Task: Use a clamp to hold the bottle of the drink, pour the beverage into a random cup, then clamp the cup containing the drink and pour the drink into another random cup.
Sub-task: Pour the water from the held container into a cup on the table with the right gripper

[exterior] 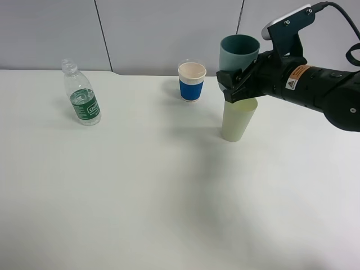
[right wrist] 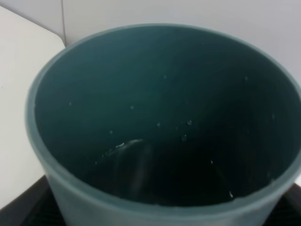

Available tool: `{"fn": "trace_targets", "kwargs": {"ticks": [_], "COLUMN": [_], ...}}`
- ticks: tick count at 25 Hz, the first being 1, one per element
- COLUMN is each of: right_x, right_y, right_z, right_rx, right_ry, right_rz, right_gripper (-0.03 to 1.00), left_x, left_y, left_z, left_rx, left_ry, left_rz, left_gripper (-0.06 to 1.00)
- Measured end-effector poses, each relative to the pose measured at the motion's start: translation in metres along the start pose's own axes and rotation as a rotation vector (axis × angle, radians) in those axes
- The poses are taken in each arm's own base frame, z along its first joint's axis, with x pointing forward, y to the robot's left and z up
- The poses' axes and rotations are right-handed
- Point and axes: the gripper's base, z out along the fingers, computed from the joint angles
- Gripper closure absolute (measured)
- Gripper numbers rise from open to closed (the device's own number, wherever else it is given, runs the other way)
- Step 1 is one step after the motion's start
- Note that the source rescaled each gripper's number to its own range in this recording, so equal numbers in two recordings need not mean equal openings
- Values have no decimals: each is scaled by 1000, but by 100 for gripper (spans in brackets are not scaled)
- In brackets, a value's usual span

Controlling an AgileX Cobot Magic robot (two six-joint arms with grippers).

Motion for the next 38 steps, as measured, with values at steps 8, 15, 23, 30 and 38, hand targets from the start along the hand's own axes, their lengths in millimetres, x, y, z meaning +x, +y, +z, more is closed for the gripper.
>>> {"fn": "trace_targets", "kwargs": {"ticks": [8, 15, 23, 30, 38], "right_x": [2, 7, 1, 9, 12], "right_y": [-7, -19, -44, -62, -66], "right_z": [-1, -5, -20, -27, -29], "right_rx": [5, -4, 53, 92, 87], "right_ry": [4, 48, 36, 77, 97], "right_rz": [-35, -118, -140, -139, -195], "right_gripper": [96, 96, 96, 96, 96], "left_x": [0, 0, 0, 0, 0], "left_y": [0, 0, 0, 0, 0], "left_z": [0, 0, 0, 0, 0], "left_rx": [0, 0, 0, 0, 0], "left_ry": [0, 0, 0, 0, 0], "left_rz": [0, 0, 0, 0, 0], "left_gripper": [-6, -6, -6, -6, -6]}}
